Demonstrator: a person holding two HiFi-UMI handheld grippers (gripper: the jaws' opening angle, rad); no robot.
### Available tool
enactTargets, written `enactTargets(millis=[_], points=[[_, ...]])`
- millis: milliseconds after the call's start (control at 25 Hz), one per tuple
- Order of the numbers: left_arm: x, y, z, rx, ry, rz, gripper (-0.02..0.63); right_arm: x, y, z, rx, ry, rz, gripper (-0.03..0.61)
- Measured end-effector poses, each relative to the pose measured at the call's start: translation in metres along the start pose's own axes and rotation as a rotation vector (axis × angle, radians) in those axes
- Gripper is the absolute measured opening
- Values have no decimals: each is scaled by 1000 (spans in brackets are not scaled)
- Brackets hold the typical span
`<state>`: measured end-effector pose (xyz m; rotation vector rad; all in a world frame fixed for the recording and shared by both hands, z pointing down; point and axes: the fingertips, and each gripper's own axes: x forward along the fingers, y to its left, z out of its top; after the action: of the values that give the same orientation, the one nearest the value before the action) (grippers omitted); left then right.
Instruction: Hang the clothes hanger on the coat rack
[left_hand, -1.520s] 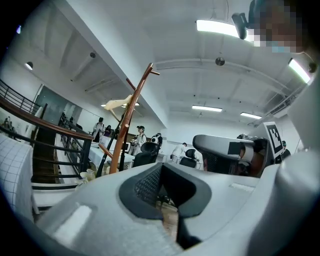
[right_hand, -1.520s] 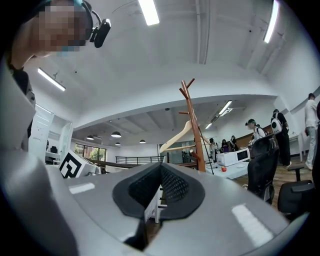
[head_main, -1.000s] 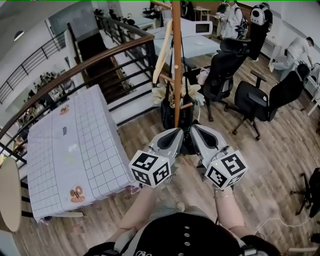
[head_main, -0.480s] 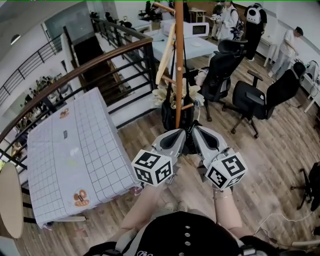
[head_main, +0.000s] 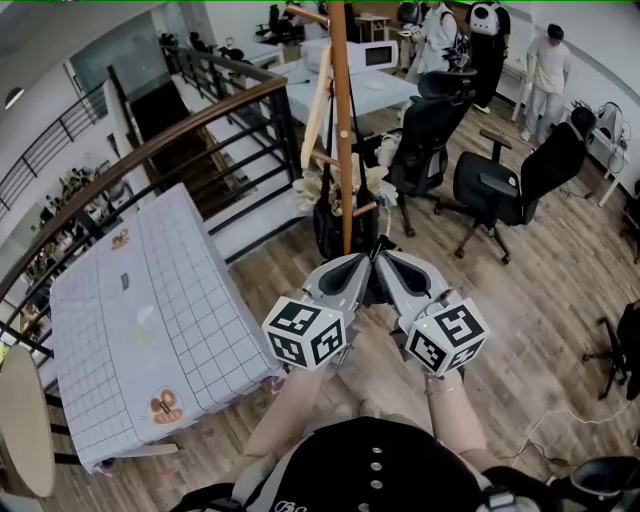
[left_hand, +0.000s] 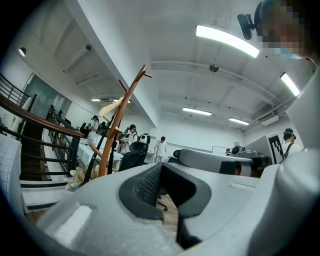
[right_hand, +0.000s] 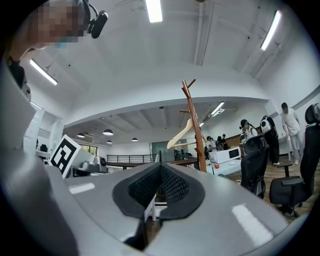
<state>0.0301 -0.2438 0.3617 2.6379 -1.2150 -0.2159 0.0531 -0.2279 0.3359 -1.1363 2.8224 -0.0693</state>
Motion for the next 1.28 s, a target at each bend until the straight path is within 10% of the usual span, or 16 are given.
enactTargets(millis=[1280], points=[[14, 14, -11, -23, 29, -2, -3, 15, -19, -12, 3, 41, -2, -2]])
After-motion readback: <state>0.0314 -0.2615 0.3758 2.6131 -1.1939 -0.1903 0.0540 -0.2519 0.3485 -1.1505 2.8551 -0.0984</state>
